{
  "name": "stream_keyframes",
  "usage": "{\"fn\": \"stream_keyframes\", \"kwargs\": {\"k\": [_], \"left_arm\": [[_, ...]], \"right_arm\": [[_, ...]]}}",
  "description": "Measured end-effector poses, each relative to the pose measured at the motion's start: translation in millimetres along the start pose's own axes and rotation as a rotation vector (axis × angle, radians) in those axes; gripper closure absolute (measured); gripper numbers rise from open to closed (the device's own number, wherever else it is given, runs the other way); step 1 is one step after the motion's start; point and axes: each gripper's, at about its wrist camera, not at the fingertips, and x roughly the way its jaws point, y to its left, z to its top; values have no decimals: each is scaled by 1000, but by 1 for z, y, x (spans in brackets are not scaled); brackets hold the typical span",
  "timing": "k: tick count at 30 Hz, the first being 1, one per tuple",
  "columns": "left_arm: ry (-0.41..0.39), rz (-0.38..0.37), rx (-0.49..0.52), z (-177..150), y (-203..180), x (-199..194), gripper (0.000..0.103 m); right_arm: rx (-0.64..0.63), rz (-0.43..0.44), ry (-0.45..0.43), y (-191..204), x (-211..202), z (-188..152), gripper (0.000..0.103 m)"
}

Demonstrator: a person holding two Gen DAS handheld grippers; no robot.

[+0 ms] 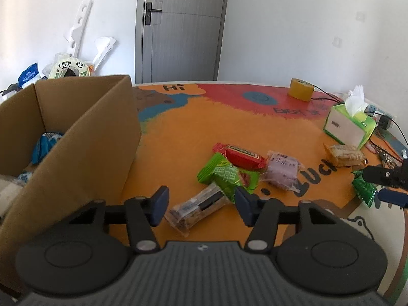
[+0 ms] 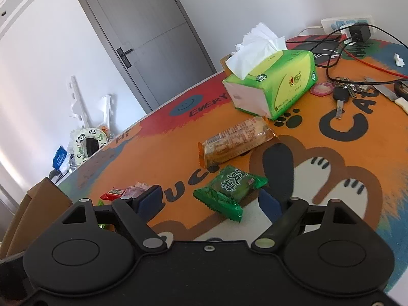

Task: Organize snacks
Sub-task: 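Grasp the clear rice-cracker bar with the left gripper while right grasps the green plum pack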

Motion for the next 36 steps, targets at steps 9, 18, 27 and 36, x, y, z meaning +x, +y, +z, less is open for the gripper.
{"fn": "stream_keyframes", "kwargs": {"k": [9,18,27,36], "left_arm": [[23,7,-14,-5,2,13,55],[22,-30,2,-10,-6,6,85],[6,-77,-5,-13,-13,-12,85],[-58,-108,-26,-4,-11,-41,86]], "right_arm": [[-12,-50,0,1,15,3,21],[-44,-63,21,3,19,0,63],[-48,-11,6,5,-8,-11,71],[-69,42,-41,26,-34,-9,71]]}}
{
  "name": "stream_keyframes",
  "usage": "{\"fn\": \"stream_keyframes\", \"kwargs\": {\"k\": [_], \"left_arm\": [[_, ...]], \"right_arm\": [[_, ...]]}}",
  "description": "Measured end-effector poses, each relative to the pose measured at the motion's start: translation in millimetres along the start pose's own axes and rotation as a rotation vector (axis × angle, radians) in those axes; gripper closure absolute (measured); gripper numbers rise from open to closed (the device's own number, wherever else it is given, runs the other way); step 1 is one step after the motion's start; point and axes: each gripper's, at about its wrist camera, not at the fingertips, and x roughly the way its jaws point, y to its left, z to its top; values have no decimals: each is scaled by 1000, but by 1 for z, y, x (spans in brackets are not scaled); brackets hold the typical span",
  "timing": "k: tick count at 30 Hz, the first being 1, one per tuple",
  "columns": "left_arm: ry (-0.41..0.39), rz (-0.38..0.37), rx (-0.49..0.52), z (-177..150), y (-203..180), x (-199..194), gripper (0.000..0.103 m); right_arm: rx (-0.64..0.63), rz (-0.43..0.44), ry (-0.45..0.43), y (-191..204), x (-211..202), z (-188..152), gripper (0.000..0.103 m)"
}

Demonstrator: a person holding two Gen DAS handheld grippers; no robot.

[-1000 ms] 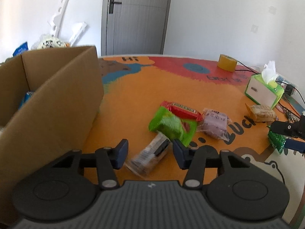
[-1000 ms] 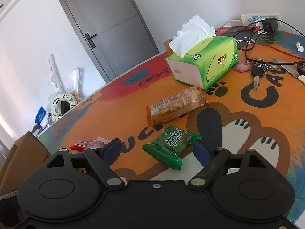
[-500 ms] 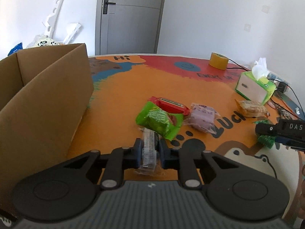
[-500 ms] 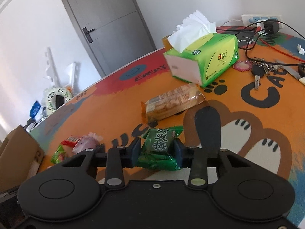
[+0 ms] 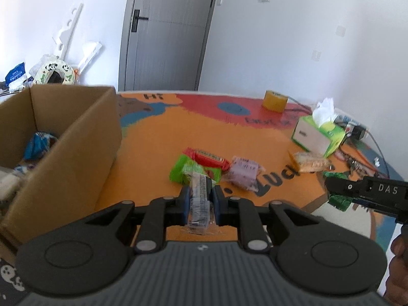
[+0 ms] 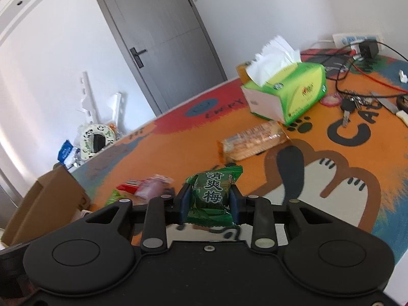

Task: Organize snacks
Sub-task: 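Grasp the clear rice-cracker bar with the left gripper while right grasps the green plum pack, then carry the rice-cracker bar and green plum pack over the box with both grippers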

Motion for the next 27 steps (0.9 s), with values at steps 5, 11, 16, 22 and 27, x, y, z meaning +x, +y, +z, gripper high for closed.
{"fn": "stream_keyframes", "kwargs": {"k": [5,11,16,22,27], "left_arm": [[-44,0,2,9,2,-17,86],[-78,9,-4,16,9,-33,86],[-102,11,-16,19,18,-46,86],[-137,15,-35,25,29,-60,86],[-162,31,-55,29,43,-70,86]], "right_arm": [[-25,27,-21,16,-10,4,71],[-41,65,-33,34,-16,5,71],[-59,83,-40,49,-19,4,71],[-85,111,-46,68,-23,3,71],[-107,141,-47,85,-21,5,71]]}}
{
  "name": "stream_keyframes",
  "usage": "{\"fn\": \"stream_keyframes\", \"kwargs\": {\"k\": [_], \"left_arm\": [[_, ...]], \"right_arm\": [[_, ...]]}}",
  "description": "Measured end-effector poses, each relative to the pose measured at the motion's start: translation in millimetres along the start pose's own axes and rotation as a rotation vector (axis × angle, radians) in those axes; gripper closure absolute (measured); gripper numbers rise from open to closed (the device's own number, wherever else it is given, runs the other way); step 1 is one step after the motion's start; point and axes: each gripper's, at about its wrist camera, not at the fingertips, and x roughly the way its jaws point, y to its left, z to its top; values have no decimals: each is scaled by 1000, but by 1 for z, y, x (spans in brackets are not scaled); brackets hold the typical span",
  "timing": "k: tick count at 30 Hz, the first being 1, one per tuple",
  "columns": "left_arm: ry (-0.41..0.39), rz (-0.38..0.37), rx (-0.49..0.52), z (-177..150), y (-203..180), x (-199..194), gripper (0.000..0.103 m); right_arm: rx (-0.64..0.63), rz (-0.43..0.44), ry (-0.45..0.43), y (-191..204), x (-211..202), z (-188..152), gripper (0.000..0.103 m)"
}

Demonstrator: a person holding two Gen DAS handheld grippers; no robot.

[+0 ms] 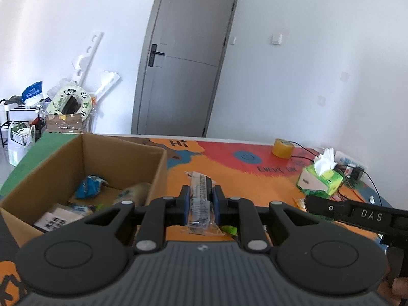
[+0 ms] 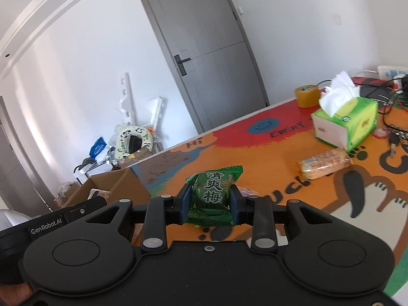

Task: Organize snacks
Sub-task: 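Carry the rice-cracker bar and green plum pack over the box with both grippers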

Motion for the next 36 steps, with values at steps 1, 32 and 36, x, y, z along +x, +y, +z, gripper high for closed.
{"fn": "stream_keyframes", "kwargs": {"k": [1,32,36], "left_arm": [[-3,5,-3,1,3,-1,86],[-7,165,-113,31,106,14,82],[0,182,-134,32,118,14,80]], "right_arm": [[-4,6,0,4,2,0,71],[-92,153,56,97,68,10,71],[-98,170,69,109,76,10,71]]}}
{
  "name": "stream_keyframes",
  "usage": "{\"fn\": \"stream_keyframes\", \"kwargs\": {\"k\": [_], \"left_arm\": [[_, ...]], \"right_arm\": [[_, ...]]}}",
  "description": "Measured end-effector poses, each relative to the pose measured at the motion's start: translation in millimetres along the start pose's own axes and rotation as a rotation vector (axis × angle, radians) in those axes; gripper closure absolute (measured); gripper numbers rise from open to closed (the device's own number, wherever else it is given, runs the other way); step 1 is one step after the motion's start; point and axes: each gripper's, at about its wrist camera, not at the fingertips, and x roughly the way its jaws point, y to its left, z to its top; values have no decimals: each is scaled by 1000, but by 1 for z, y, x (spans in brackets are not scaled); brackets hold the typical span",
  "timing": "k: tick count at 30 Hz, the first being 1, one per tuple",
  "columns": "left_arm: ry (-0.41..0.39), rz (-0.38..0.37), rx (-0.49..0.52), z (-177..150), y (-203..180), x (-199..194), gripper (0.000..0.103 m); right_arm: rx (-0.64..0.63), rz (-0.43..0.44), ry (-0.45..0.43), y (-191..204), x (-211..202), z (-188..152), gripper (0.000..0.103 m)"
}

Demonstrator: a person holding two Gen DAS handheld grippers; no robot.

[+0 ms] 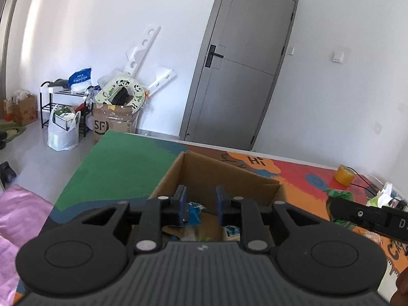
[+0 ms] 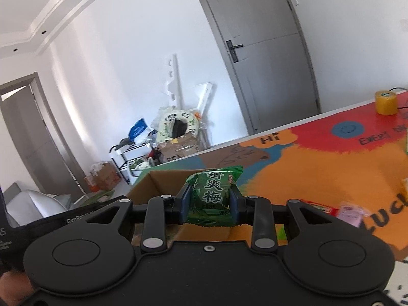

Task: Organize snacks
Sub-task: 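Carry the rice-cracker bar and green plum pack over the box with both grippers, then open both grippers to drop the two packs into the box, then move both grippers back toward the remaining snacks on the table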

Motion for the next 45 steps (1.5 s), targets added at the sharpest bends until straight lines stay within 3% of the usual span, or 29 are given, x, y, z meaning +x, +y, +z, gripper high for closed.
{"fn": "stream_keyframes", "kwargs": {"k": [15,19,23,26,32,45], "left_arm": [[2,14,-20,4,17,-9,66],[0,28,-29,4,17,-12,54],[-4,31,-22,2,13,-14,34],[-4,19,-23,2,9,-13,27],[-3,-1,-1,-2,-9,-16,17],[6,-36,52,-14,-54,-23,8]], "right_arm": [[-53,89,6,42,25,7,70],[-47,89,-11,42,20,8,52],[-18,52,-10,30,10,4,45],[1,17,-10,18,5,2,41],[37,-44,-24,-6,-16,-3,30],[85,-134,-61,-47,-64,-11,7]]}}
